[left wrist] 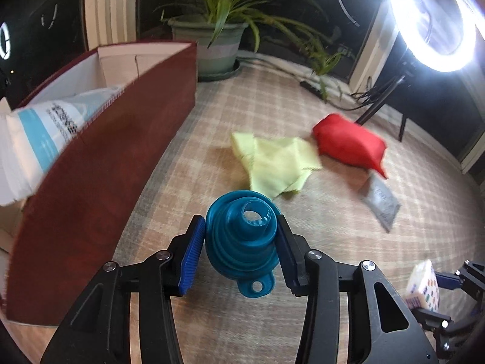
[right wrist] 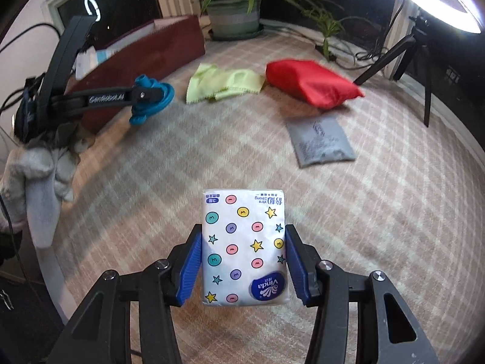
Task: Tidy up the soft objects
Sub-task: 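Carry the blue funnel and dotted tissue pack over the box with both grippers, then open both grippers to drop the funnel and tissue pack into the box, then move the left tool to the yellow-green cloth while the right moves to the grey tea sachet, then close the left gripper on the cloth while the right grips the tea sachet, then lift the cloth with the left gripper while the right lifts the tea sachet, then carry the cloth and tea sachet over the box with both grippers, then open both grippers to drop the cloth and tea sachet into the box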
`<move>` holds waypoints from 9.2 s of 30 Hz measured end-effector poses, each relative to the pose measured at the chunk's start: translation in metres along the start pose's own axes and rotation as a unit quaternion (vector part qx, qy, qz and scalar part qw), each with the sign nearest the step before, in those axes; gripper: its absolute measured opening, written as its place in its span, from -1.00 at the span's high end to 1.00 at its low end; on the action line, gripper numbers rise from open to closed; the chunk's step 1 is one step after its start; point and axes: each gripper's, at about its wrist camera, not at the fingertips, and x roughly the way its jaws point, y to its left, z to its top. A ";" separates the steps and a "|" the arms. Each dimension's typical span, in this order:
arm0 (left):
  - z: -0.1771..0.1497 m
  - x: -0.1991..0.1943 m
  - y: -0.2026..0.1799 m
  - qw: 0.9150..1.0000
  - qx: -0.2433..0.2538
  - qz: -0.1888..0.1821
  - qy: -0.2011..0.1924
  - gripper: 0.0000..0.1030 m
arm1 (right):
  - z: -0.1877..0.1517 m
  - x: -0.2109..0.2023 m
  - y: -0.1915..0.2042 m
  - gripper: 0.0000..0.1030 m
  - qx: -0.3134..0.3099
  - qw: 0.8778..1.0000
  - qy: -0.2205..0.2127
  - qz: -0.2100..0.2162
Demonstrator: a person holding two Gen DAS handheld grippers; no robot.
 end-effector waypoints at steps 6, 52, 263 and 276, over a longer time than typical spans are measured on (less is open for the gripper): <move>0.021 -0.032 -0.004 1.000 0.008 -0.014 -0.022 0.13 | 0.032 -0.020 -0.002 0.08 -0.003 0.999 -0.035 0.002; 0.115 -0.049 0.167 0.994 -0.021 0.112 0.007 -0.11 | 0.309 0.097 0.160 -0.27 -0.088 0.986 -0.073 0.120; 0.077 -0.085 0.129 0.990 -0.100 0.061 -0.074 0.89 | 0.272 0.058 0.136 -0.01 -0.175 0.967 -0.143 0.116; 0.076 -0.096 0.131 0.989 -0.106 0.059 -0.083 0.21 | 0.289 0.074 0.149 -0.35 -0.163 0.969 -0.130 0.132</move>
